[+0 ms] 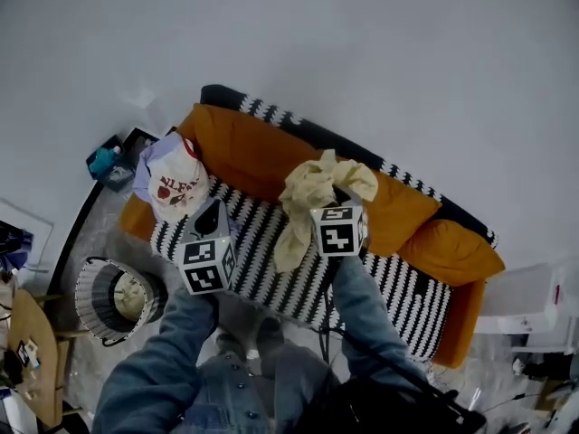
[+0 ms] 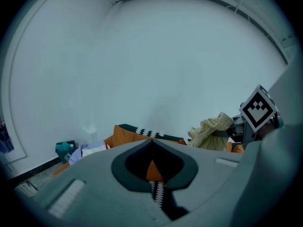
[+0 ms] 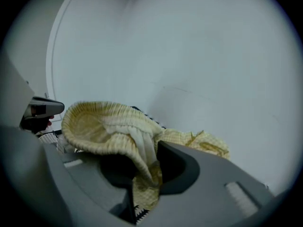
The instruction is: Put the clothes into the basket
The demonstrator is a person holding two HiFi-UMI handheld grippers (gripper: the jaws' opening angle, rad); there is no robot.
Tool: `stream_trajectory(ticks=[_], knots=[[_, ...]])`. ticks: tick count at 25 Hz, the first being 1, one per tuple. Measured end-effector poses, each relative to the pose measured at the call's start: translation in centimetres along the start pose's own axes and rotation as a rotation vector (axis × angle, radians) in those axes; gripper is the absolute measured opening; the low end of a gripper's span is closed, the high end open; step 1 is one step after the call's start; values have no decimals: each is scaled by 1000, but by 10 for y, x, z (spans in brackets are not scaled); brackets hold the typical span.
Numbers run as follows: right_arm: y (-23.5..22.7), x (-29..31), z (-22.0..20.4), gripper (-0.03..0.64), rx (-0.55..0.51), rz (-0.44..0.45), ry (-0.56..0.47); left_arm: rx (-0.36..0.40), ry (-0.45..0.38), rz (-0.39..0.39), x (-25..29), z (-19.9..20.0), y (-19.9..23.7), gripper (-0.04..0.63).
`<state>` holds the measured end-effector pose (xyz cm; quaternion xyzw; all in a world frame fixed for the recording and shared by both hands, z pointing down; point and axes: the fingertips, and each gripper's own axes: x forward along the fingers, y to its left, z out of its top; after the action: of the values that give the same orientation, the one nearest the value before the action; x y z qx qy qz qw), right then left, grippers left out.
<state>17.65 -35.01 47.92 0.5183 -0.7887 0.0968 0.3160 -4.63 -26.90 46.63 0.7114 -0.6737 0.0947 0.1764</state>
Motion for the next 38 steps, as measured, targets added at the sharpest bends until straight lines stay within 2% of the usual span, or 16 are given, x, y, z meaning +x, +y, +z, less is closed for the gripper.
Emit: stream_trajectory(ticks=[6, 9, 15, 19, 25, 32, 38], knots=[[31, -44, 61, 97, -12, 4, -101, 5, -85, 18, -47, 38, 22, 9], [50, -62, 95, 97, -38, 20, -159, -5, -135, 52, -67, 60, 39, 9], [86, -82, 145, 97, -76, 94, -251, -20, -219, 174, -105, 97, 76, 10], [127, -87, 173, 97, -110, 195, -301, -53, -269, 297, -138, 112, 119, 9], [199, -75, 204, 97, -190, 355, -340, -85, -291, 484, -189, 105, 172, 9], [331, -88, 242, 97, -251, 533, -401, -152, -303, 723, -289, 73, 261, 9], [439, -113, 265, 97, -277, 659, -446, -186, -325, 864, -370, 51, 328, 9]])
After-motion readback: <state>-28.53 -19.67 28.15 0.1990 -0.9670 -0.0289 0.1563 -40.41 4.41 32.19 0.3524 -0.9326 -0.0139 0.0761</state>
